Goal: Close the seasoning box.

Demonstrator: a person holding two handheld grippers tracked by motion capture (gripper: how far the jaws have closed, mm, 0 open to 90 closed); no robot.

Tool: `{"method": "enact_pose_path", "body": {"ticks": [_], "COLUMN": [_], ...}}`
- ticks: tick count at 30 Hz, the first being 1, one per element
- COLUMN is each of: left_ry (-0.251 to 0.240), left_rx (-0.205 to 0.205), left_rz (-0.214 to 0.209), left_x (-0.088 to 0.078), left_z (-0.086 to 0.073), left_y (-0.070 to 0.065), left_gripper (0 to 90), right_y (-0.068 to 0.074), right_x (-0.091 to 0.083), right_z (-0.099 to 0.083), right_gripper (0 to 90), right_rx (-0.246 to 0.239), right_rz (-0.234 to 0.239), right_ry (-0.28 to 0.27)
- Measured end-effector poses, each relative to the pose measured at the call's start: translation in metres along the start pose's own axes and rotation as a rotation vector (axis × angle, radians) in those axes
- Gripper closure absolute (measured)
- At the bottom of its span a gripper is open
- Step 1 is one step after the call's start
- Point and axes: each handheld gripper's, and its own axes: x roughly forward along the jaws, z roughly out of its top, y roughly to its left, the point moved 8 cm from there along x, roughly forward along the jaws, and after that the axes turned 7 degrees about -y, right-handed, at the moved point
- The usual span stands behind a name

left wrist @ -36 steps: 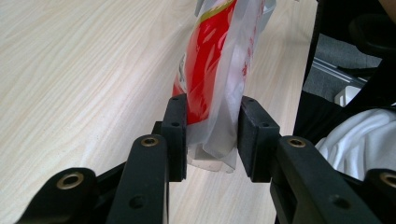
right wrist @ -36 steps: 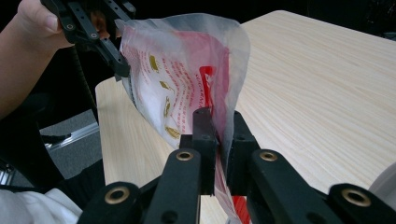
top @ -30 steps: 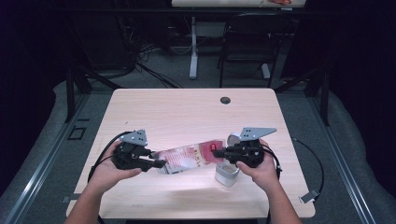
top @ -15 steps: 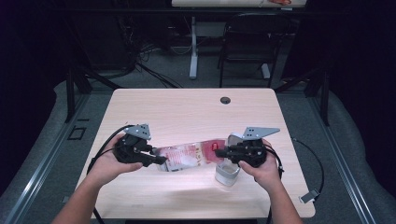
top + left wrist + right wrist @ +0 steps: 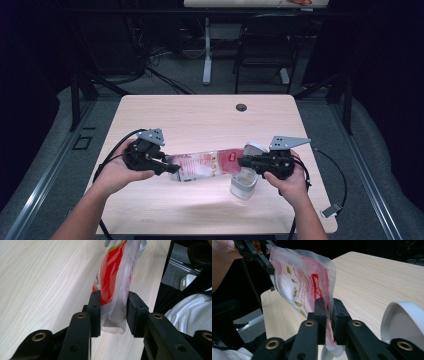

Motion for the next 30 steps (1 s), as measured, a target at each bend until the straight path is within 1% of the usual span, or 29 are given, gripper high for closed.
{"method": "enact_pose_path", "body": {"ticks": [1,4,8,11,20,30], "left_ry": [-0.002,0.0,0.001,0.001,0.015,0.026], "left_rx": [-0.006,-0.006,-0.001,-0.006,0.008,0.018], "left_rz": [0.001,0.004,0.009,0.004,0.019,0.018], "left_x": [0.0,-0.001,-0.001,-0.002,-0.003,-0.004], "left_z": [0.001,0.004,0.006,0.008,0.014,0.02], "left_y": [-0.001,-0.001,0.0,-0.001,-0.002,-0.004], "left_gripper": [68.4,68.5,68.6,68.6,68.6,68.7], "right_y": [0.0,0.0,-0.001,-0.002,-0.003,-0.005], "right_x": [0.0,0.0,-0.001,-0.001,-0.003,-0.005], "right_z": [0.0,0.0,0.0,0.0,0.0,-0.001], "right_gripper": [86.2,88.1,88.7,88.7,88.8,88.4], "right_rx": [0.0,-0.002,-0.004,-0.001,-0.001,0.001], "right_rz": [-0.003,-0.012,-0.022,-0.024,-0.031,-0.038], "right_ry": [0.0,0.0,-0.001,-0.005,-0.007,-0.008]}}
